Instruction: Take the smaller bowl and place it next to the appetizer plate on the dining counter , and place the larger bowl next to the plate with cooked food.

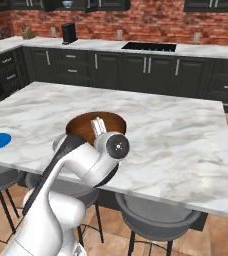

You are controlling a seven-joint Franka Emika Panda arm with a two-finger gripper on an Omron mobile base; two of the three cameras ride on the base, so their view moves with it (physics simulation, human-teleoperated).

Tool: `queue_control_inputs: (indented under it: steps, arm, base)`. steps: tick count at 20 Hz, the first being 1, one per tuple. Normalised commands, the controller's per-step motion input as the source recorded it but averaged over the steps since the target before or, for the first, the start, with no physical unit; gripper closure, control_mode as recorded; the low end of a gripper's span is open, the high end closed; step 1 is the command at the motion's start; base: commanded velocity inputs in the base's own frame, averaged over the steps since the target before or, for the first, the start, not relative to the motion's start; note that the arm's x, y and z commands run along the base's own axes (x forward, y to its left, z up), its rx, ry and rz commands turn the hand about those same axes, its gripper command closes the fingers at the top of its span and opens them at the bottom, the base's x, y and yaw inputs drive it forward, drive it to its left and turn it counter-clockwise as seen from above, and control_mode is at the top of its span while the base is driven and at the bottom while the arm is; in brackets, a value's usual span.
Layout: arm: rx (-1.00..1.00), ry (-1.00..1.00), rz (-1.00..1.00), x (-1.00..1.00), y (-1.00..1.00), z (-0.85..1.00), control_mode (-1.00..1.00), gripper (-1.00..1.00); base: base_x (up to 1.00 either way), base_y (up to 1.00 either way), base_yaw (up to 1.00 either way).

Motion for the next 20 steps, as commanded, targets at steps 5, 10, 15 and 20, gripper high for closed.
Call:
queue_control_inputs:
  steps: [5, 10, 15, 20]
  arm:
    - [0.00, 0.00, 0.18, 0.86, -0.50, -0.55, -1.00, 1.00]
    - [0.00, 0.01, 0.21, 0.85, -0.30, -0.52, -1.00, 1.00]
    - [0.00, 0.03, 0.20, 0.74, -0.36, -0.46, -1.00, 1.00]
    - [0.00, 0.03, 0.10, 0.60, -0.23, -0.48, -1.00, 1.00]
  base:
    - [0.00, 0.00, 0.00]
    - [0.00, 0.00, 0.00]
    - [0.00, 0.00, 0.00]
    - [0.00, 0.00, 0.00]
